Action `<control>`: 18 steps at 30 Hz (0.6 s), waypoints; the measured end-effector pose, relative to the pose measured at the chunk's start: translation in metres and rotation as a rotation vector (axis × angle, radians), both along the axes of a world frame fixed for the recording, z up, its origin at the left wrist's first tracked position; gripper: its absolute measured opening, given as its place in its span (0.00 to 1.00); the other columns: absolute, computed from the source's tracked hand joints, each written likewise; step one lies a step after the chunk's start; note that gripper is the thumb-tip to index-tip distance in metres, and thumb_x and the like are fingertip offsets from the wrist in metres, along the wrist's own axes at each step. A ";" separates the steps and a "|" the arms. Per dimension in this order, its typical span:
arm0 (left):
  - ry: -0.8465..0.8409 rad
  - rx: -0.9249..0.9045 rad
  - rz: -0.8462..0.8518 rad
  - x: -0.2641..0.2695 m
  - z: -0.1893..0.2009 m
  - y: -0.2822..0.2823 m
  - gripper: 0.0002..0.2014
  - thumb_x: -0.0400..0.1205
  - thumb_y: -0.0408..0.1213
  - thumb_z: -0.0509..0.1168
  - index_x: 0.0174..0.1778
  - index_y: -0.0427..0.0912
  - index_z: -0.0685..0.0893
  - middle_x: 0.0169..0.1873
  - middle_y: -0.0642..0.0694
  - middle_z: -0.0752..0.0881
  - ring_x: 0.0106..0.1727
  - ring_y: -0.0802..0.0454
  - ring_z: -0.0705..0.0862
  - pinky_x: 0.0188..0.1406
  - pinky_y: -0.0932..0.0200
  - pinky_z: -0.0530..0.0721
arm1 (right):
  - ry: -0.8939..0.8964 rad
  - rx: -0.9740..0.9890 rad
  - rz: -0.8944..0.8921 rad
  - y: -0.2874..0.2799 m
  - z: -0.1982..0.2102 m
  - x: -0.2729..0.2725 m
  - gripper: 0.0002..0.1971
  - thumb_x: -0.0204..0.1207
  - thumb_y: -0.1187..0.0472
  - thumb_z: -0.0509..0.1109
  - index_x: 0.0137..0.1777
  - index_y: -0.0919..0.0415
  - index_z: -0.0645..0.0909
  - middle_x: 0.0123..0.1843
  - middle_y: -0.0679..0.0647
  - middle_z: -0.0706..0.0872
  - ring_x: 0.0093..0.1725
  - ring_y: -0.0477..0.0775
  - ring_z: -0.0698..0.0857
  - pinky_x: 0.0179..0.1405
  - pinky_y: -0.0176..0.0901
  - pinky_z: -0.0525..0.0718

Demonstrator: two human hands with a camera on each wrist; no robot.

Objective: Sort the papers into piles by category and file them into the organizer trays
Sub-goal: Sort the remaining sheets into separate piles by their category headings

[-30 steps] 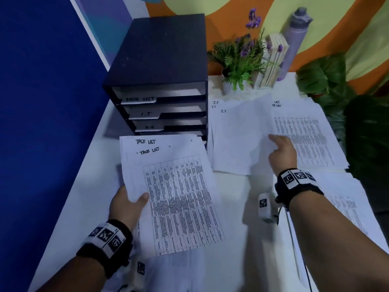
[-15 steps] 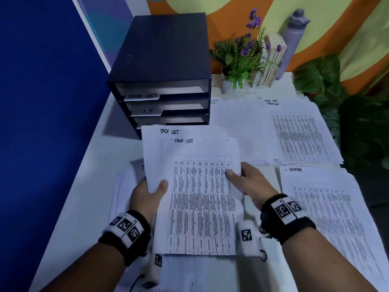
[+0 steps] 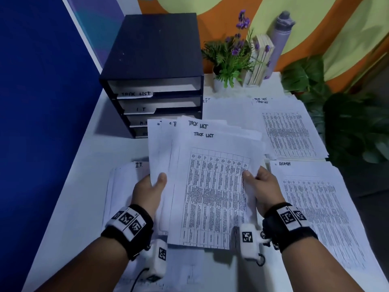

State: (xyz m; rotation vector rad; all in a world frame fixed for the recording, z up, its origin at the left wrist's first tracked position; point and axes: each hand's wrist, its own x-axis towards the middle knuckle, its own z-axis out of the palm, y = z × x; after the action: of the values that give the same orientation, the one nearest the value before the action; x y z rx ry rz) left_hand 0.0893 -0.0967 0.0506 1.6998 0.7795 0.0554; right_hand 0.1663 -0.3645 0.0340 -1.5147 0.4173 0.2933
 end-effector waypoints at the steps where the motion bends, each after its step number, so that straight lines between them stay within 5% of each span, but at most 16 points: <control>1: 0.000 0.006 0.006 0.000 -0.002 0.002 0.06 0.84 0.47 0.64 0.49 0.52 0.84 0.49 0.51 0.88 0.55 0.48 0.86 0.60 0.53 0.81 | -0.004 0.019 -0.016 -0.002 0.002 -0.001 0.05 0.80 0.67 0.69 0.47 0.58 0.86 0.38 0.57 0.86 0.36 0.54 0.80 0.37 0.46 0.79; 11: 0.032 -0.009 0.000 0.003 -0.004 0.003 0.01 0.82 0.42 0.69 0.46 0.50 0.85 0.45 0.51 0.89 0.55 0.44 0.87 0.59 0.51 0.81 | -0.028 0.083 -0.042 -0.014 0.006 -0.002 0.08 0.82 0.69 0.65 0.52 0.58 0.84 0.39 0.49 0.89 0.36 0.48 0.82 0.39 0.44 0.81; 15: 0.015 -0.063 -0.005 0.005 0.002 -0.003 0.02 0.82 0.41 0.69 0.49 0.51 0.85 0.45 0.57 0.88 0.56 0.49 0.86 0.59 0.55 0.78 | -0.051 0.137 -0.020 -0.014 0.006 0.000 0.16 0.82 0.74 0.63 0.64 0.57 0.81 0.51 0.50 0.91 0.47 0.49 0.86 0.51 0.45 0.82; 18: 0.003 -0.085 -0.088 0.007 0.006 -0.012 0.19 0.85 0.53 0.59 0.65 0.47 0.83 0.59 0.57 0.83 0.66 0.52 0.80 0.70 0.55 0.74 | -0.047 0.171 0.031 -0.009 0.007 0.000 0.17 0.81 0.76 0.62 0.61 0.56 0.79 0.50 0.52 0.91 0.49 0.54 0.88 0.49 0.48 0.85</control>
State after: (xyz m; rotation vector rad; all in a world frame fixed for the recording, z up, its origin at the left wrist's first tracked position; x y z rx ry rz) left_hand 0.0965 -0.1092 0.0568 1.6519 0.6994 -0.0407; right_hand 0.1663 -0.3732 0.0413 -1.3590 0.3237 0.3089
